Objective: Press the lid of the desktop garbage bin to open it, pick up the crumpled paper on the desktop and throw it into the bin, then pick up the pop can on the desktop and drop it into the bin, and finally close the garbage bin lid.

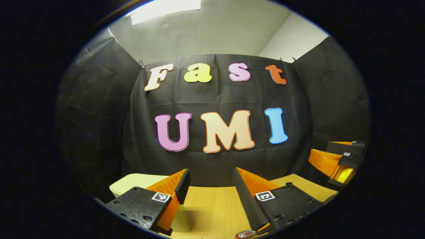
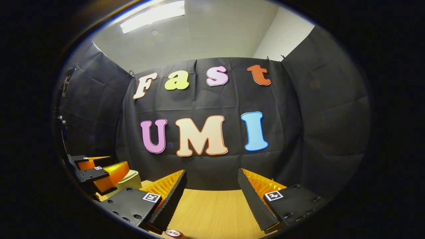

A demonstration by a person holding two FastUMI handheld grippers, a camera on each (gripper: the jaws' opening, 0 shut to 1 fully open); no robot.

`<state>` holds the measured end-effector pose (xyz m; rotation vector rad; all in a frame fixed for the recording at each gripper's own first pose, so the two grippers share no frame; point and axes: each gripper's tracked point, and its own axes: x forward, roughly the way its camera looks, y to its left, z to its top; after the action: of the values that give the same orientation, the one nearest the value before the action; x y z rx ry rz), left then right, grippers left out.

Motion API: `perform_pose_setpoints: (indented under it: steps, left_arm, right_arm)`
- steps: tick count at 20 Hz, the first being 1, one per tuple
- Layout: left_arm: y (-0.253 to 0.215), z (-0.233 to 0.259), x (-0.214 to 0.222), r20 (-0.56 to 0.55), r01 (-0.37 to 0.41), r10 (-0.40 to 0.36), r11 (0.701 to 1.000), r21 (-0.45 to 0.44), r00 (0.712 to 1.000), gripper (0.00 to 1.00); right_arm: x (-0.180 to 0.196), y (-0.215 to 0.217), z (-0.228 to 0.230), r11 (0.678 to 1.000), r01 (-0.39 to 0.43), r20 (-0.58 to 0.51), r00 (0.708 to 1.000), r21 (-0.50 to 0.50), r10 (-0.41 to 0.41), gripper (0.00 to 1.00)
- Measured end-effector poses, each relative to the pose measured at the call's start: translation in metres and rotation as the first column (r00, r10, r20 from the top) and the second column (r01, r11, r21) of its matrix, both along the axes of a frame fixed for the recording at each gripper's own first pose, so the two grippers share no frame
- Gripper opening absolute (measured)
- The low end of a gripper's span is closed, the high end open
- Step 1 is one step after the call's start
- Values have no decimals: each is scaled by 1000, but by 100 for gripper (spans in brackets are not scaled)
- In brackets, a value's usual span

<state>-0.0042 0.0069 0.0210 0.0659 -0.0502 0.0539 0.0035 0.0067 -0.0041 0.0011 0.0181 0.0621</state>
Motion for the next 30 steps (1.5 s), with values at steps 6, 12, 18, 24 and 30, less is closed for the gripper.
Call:
perform_pose_setpoints:
  steps: [6,12,18,24,30]
  left_arm:
    - [22,-3,-2,-9,-34,34,999,-7,999,29]
    - [67,-6,-9,-12,-140,139,990,-21,990,0]
    - [112,-16,-9,-31,-182,182,983,2,983,0]
    - [159,-35,-9,-69,-233,233,972,3,970,0]
    - [187,-61,-2,-121,-232,231,973,4,965,0]
  right_arm:
    - [1,12,-3,1000,-16,-3,1000,7,16,97]
    - [1,30,-11,999,-39,-20,999,12,39,97]
    - [3,55,-20,998,-53,-33,998,17,53,97]
    - [1,82,-30,998,-60,-50,997,6,61,97]
    - [-5,93,-43,999,-41,-78,996,-17,40,96]
